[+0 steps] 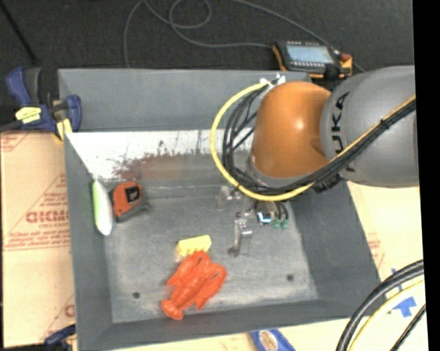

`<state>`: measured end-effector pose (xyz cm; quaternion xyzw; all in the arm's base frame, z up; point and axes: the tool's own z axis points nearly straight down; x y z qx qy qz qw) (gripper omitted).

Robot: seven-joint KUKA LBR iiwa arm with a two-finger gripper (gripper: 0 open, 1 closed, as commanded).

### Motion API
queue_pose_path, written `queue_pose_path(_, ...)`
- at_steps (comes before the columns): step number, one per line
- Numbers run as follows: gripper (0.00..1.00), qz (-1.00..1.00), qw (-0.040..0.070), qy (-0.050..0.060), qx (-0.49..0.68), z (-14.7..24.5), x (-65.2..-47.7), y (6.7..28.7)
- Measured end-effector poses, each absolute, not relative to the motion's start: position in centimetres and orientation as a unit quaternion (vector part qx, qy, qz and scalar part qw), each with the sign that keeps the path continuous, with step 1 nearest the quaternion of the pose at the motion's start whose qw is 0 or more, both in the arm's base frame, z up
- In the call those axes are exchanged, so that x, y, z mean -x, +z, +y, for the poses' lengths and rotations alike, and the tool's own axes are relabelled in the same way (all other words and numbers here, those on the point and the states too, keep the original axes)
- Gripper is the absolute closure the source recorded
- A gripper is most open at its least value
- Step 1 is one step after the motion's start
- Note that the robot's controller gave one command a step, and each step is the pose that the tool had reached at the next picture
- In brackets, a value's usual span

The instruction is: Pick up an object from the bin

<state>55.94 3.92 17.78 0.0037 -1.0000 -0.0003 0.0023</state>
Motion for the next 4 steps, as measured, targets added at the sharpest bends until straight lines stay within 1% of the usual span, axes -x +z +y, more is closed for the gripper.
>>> queue_pose_path(1, 0.0, -1.0, -0.002, -0.001, -0.003, 3.9, -56.1, 18.2)
queue_pose_path(2, 0.0, -0.999, -0.002, 0.0, 0.047, 7.5, -58.0, 13.7)
queue_pose_path(3, 0.0, -1.0, -0.001, 0.0, -0.008, 8.9, -58.7, 11.5)
queue_pose_path(4, 0.0, -0.996, 0.002, 0.0, 0.091, 8.1, -57.9, 12.0)
